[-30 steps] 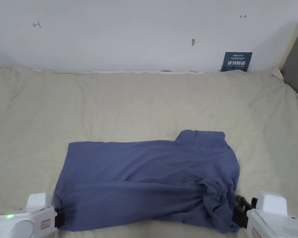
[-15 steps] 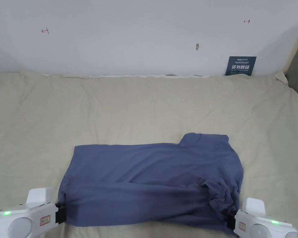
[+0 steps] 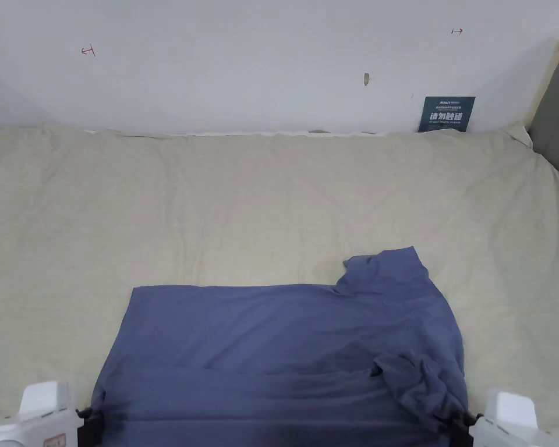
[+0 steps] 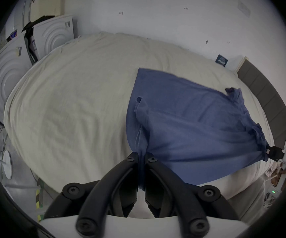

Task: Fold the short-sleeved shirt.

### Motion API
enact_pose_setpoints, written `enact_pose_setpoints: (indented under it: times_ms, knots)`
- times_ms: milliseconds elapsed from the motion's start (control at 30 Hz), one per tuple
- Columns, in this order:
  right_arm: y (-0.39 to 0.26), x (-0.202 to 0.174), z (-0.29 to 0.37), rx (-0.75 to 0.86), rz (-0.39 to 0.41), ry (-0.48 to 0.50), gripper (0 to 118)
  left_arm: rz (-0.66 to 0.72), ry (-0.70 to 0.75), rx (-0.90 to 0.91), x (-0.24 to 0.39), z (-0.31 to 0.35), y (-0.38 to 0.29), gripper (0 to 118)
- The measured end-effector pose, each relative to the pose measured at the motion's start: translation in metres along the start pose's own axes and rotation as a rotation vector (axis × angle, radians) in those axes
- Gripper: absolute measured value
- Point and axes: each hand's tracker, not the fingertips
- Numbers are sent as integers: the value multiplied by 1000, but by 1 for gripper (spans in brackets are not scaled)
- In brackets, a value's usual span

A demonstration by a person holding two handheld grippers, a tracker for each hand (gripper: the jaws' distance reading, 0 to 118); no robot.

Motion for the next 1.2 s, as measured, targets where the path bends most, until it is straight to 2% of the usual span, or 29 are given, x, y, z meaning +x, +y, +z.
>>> enact_pose_setpoints:
  times_ms: [167,267,300,367,400,433,467,500,533,567,600,700,867,933,967,1000,1033,1067,1100,1133,1200]
  knots:
    - [-34,11,-29,-84,-52,-5,9,11,38,-78,-1,-20,-24,7]
    - [-31,2,-16,-52,-72,-7,11,16,54,-76,4,-21,-25,11]
    - [-28,0,-12,-51,-72,-8,16,20,65,-80,6,-20,-22,26]
    - [-16,-7,2,-39,-65,-17,25,18,62,-74,9,-15,-17,65]
    - [-8,-12,12,-1,-53,-15,29,44,61,-48,12,-8,-12,73]
    - [0,-16,21,46,-41,-9,29,67,38,-6,14,-1,-6,73]
    - [10,-21,32,91,-24,-4,45,82,8,47,19,13,-3,94]
    - [23,-26,44,134,-4,2,76,86,-20,113,25,26,5,111]
    - [37,-32,57,184,15,12,96,82,-37,182,32,39,14,115]
    - [46,-38,68,236,26,27,109,75,-48,239,39,51,22,114]
    - [57,-46,83,305,42,38,113,55,-58,294,44,59,31,114]
    - [85,-67,120,460,101,46,112,-12,-87,489,70,96,53,114]
    - [105,-97,160,671,167,15,112,-98,-19,778,105,134,68,114]
    - [106,-105,167,734,191,-22,108,-127,9,824,114,140,70,107]
    - [105,-108,170,758,198,-41,100,-137,24,839,120,142,70,96]
    - [103,-111,172,777,211,-46,82,-145,35,851,125,144,69,76]
    - [101,-112,172,784,213,-49,65,-149,43,860,127,143,68,51]
    - [100,-114,173,789,216,-58,42,-156,47,871,129,142,65,21]
    - [99,-116,172,794,221,-60,11,-154,50,874,128,138,66,1]
    - [99,-115,171,800,224,-64,2,-154,47,870,126,133,68,0]
    - [100,-111,168,807,211,-54,1,-156,-15,851,120,129,70,0]
